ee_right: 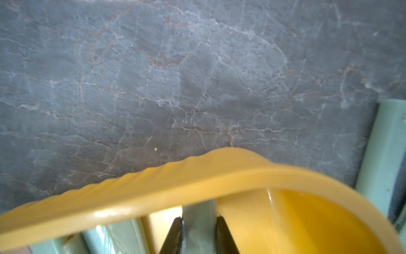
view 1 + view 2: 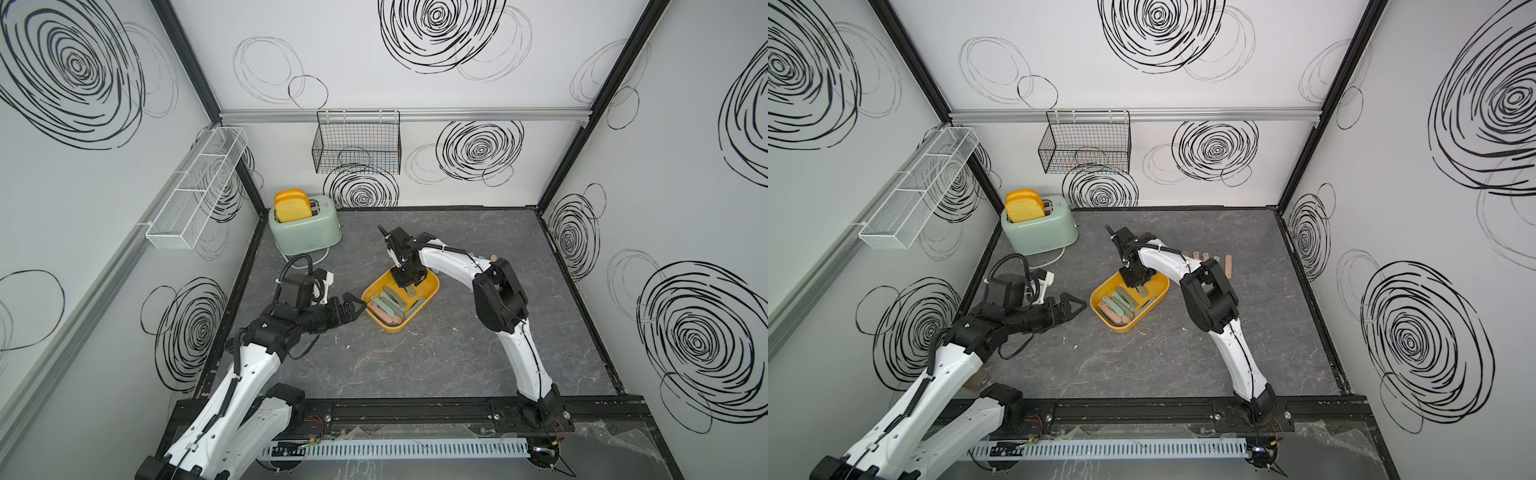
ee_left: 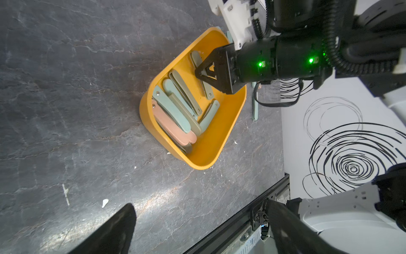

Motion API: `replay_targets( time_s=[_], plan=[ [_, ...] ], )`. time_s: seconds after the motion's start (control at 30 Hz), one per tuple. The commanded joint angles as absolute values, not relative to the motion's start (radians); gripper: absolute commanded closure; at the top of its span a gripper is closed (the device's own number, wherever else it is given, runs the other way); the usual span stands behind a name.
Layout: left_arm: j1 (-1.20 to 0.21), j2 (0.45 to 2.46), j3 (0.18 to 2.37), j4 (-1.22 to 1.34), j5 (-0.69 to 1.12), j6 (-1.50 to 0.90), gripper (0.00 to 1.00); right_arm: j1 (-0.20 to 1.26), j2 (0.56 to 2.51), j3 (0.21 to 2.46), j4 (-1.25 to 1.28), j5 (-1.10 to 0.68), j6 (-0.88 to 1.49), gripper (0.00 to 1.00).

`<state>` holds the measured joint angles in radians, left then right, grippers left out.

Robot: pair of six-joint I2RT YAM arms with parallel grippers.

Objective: Take the fruit knife out of the storage box
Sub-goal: Pick up the fruit knife from the storage box, then place the fruit knife at the center of the board.

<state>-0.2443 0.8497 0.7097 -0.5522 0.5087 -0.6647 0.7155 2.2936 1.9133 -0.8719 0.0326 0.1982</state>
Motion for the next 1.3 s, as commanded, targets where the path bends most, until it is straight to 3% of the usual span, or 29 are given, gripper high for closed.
replay_targets(
  time_s=[0.0,0.43,0.87,1.27],
  plan=[
    [-0.259,0.867,0.742,-0.464,0.512,-0.703,0.02,0.708,2.238,1.931,-0.919,0.019,0.217,0.82],
    [-0.448,1.000,0.800,-0.321,0.428,-0.775,0.02,0.617,2.090,1.867,-0.919,-0.064,0.263,0.82],
    [-0.667,1.219,0.890,-0.196,0.383,-0.799,0.02,0.377,1.796,1.404,-0.777,-0.079,0.275,0.81],
    [-0.793,1.339,0.948,-0.165,0.391,-0.789,0.02,0.218,1.793,1.219,-0.709,-0.060,0.238,0.79]
  ],
)
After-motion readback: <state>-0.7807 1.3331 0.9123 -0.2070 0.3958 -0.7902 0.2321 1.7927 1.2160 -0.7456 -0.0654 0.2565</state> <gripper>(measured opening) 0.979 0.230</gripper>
